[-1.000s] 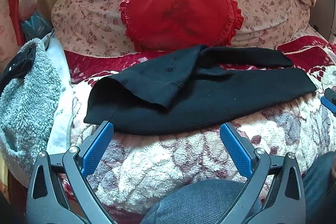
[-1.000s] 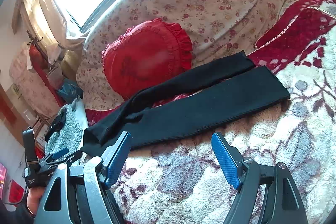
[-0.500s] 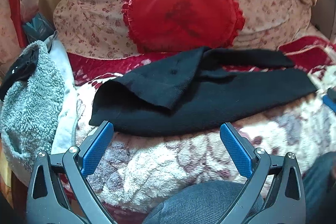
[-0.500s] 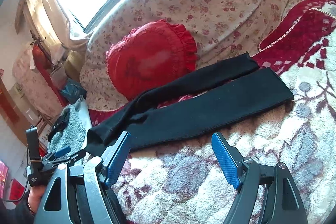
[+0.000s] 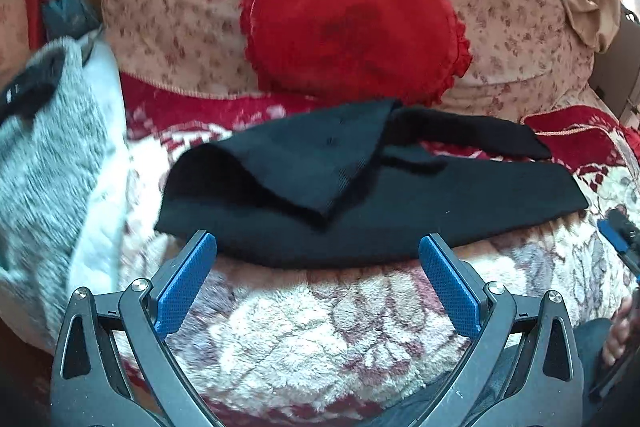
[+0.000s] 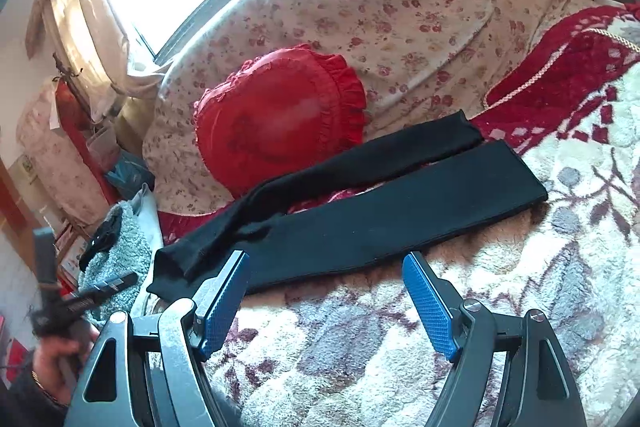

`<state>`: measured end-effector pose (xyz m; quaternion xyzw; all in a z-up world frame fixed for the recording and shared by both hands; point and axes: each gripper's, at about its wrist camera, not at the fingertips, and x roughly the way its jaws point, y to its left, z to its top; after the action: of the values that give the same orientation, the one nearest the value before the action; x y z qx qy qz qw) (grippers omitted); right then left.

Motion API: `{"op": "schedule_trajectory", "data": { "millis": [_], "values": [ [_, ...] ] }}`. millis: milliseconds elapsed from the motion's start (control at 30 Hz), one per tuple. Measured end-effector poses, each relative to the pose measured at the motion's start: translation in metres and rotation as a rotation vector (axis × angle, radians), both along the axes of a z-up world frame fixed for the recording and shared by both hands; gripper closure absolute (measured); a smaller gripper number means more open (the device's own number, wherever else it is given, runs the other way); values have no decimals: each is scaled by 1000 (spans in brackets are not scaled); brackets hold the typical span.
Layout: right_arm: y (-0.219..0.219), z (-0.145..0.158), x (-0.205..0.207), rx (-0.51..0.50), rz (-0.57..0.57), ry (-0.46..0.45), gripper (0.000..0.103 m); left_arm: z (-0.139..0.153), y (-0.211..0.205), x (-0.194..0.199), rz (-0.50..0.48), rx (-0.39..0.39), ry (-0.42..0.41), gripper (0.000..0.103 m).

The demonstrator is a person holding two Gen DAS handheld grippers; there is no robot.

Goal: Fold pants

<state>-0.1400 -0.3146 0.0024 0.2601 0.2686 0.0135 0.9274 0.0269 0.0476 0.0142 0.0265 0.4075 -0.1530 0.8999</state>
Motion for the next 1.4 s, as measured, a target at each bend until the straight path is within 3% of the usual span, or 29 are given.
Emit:
{"op": "schedule_trajectory", "data": {
  "millis": [167,300,533,633,733,867,967,1067,1133,1167,1200,1233,1300,1400],
  "values": [
    [-8,-2,-4,53,-19,-20,26,-19,28,-3,17,-36,6,3],
    [-1,0,-2,22,0,-8,26,-26,55,-7,61,-57,-18,3],
    [2,0,1,-3,-9,11,26,-26,66,6,53,-65,-7,3],
    [3,-1,1,-15,-19,19,26,-37,94,26,93,-198,61,3],
    [4,-1,1,-27,-29,26,26,-47,106,47,47,-332,121,3],
    [7,-2,5,-48,-24,45,26,-54,104,69,16,-378,140,3],
    [8,-2,5,-60,-22,49,26,-64,109,77,58,-400,139,3],
    [7,-3,4,-51,-27,45,26,-66,117,77,50,-569,138,3],
    [6,-4,4,-43,-27,45,26,-60,115,76,25,-593,107,5],
    [5,-4,5,-42,-27,48,26,-59,113,76,22,-581,100,14],
    [6,-4,6,-43,-26,52,26,-59,112,76,40,-552,105,30],
    [6,-4,6,-43,-25,53,26,-61,111,78,57,-536,114,40],
    [5,-4,5,-38,-31,50,26,-69,113,86,109,-503,169,77],
    [-8,0,2,-1,-66,43,32,-69,114,87,129,-491,178,90]
  ]
}}
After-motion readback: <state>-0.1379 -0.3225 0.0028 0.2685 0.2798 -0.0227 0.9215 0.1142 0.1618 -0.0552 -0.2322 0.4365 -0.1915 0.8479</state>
